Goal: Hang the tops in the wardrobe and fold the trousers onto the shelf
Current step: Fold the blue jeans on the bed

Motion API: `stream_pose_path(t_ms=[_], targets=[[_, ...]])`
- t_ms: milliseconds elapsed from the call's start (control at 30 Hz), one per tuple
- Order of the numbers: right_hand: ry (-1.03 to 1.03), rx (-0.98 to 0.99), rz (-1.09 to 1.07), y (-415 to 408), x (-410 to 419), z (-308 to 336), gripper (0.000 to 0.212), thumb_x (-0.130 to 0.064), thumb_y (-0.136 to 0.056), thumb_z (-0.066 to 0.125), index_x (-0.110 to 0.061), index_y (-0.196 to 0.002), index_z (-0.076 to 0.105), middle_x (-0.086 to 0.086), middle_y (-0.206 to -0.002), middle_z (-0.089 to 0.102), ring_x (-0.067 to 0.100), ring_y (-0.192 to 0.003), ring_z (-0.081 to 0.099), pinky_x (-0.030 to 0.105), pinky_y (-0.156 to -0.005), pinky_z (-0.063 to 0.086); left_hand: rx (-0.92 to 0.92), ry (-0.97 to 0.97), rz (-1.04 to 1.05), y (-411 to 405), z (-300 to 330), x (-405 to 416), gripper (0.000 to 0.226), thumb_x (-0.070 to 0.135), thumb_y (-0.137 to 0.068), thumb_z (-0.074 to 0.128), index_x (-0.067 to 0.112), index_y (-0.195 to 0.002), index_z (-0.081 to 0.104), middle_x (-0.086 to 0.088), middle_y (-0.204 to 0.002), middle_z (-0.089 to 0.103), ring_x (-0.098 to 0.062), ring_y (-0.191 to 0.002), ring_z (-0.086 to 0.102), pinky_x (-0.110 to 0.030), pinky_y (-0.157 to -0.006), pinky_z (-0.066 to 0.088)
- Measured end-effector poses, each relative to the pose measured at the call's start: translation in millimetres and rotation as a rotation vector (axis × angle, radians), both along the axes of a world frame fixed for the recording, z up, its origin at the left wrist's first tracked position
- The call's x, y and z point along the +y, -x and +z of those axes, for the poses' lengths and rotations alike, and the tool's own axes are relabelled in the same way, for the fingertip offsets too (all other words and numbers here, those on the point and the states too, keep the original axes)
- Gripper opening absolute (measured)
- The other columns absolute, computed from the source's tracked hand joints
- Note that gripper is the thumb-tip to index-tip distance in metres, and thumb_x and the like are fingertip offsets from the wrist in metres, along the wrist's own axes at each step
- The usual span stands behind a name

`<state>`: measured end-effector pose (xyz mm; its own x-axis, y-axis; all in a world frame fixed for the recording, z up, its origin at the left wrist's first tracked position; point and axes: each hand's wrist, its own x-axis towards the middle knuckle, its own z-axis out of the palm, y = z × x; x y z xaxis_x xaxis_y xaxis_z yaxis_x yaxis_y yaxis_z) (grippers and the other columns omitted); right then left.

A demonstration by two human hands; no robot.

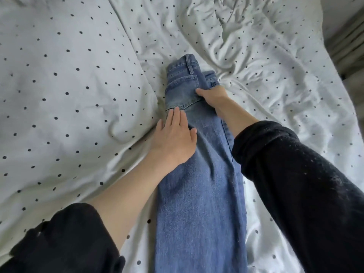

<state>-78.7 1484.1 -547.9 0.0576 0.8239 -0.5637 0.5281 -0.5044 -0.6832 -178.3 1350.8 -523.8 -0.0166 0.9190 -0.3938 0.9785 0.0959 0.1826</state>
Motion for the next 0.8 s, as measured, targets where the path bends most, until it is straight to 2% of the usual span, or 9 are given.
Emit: stream_pose_path(t_ms=[100, 167, 267, 333, 467, 567, 633, 700, 800], targets=[[-0.015, 0.316, -0.241, -9.1, 13.2, 11.8, 0.018, -0.01, -0.081, 0.065, -0.014, -0.069, 0.053, 0.004, -0.071, 0.056, 0.018, -0.063, 0.053, 0.022, -0.054, 0.044, -0.053, 0.051, 0.012, 0.2, -16.0, -7.7, 0.065, 0.039, -0.101, 0.021, 0.003, -0.149, -0.002, -0.012, -0.159, -0.006, -0.021, -0.147, -0.002, -0.038, -0.119, 0.007], [-0.033, 0.464, -0.348, -20.1, 16.9, 15.6, 0.019, -0.007, -0.084, 0.063, -0.014, -0.068, 0.054, 0.003, -0.068, 0.057, 0.016, -0.059, 0.054, 0.017, -0.049, 0.044, -0.046, 0.061, 0.029, 1.6, -22.2, -12.9, 0.065, 0.04, -0.101, 0.02, 0.003, -0.149, -0.003, -0.01, -0.159, -0.006, -0.02, -0.147, -0.001, -0.037, -0.119, 0.007], [0.021, 0.271, -0.325, -44.4, 8.5, -6.7, 0.024, -0.007, -0.088, 0.057, -0.014, -0.066, 0.051, 0.007, -0.074, 0.055, 0.021, -0.069, 0.052, 0.026, -0.06, 0.042, 0.01, 0.108, -0.022, -3.0, -21.9, -12.4, 0.064, 0.042, -0.101, 0.017, 0.008, -0.15, -0.006, -0.006, -0.159, -0.011, -0.017, -0.146, -0.006, -0.037, -0.119, 0.003], [0.14, 0.098, -0.294, -59.1, -2.3, -23.6, 0.024, -0.008, -0.091, 0.052, -0.013, -0.068, 0.048, 0.009, -0.076, 0.051, 0.021, -0.066, 0.047, 0.028, -0.056, 0.039, 0.049, 0.129, -0.069, -5.5, -22.5, -10.5, 0.063, 0.043, -0.101, 0.015, 0.01, -0.15, -0.006, -0.004, -0.158, -0.013, -0.016, -0.146, -0.008, -0.039, -0.118, 0.002], [0.214, 0.075, -0.262, -61.9, -12.6, -27.8, 0.019, -0.025, -0.091, 0.061, -0.011, -0.081, 0.052, 0.005, -0.071, 0.046, 0.018, -0.055, 0.042, 0.022, -0.044, 0.034, 0.018, 0.173, -0.074, -3.8, -22.5, -9.6, 0.06, 0.046, -0.1, 0.015, 0.019, -0.151, -0.003, -0.002, -0.159, -0.011, -0.018, -0.146, -0.008, -0.043, -0.118, 0.004], [0.296, 0.092, -0.123, -64.1, -21.3, -17.4, 0.033, -0.04, -0.084, 0.067, -0.01, -0.087, 0.054, 0.006, -0.077, 0.051, 0.019, -0.06, 0.049, 0.023, -0.049, 0.042, -0.039, 0.186, -0.07, -5.5, -14.2, -14.5, 0.058, 0.053, -0.097, 0.013, 0.033, -0.15, 0.0, 0.003, -0.159, -0.007, -0.022, -0.146, -0.01, -0.049, -0.117, 0.001], [0.375, 0.133, -0.054, -72.1, -30.1, -11.2, 0.029, -0.035, -0.083, 0.07, -0.011, -0.092, 0.058, 0.005, -0.082, 0.058, 0.019, -0.067, 0.057, 0.026, -0.056, 0.049, -0.053, 0.14, -0.105, -9.1, -7.2, -22.8, 0.059, 0.059, -0.094, 0.007, 0.039, -0.149, 0.003, 0.006, -0.159, -0.005, -0.024, -0.146, -0.009, -0.053, -0.116, -0.002], [0.317, 0.134, -0.075, -80.6, -34.7, -12.8, 0.018, -0.021, -0.082, 0.072, -0.011, -0.079, 0.057, 0.004, -0.071, 0.055, 0.015, -0.059, 0.052, 0.022, -0.05, 0.046, -0.041, 0.038, -0.187, -15.1, -0.7, -33.2, 0.069, 0.064, -0.084, -0.007, 0.042, -0.148, 0.005, 0.007, -0.159, -0.004, -0.023, -0.146, -0.008, -0.057, -0.114, -0.005], [0.112, -0.06, -0.085, -85.6, -42.7, -21.3, 0.036, -0.014, -0.083, 0.07, -0.013, -0.057, 0.044, 0.004, -0.055, 0.043, 0.017, -0.049, 0.042, 0.025, -0.044, 0.037, 0.007, -0.013, -0.335, -29.2, 2.5, -48.8, 0.081, 0.062, -0.074, -0.017, 0.04, -0.148, 0.005, 0.006, -0.159, -0.003, -0.024, -0.146, -0.008, -0.059, -0.11, -0.013]])
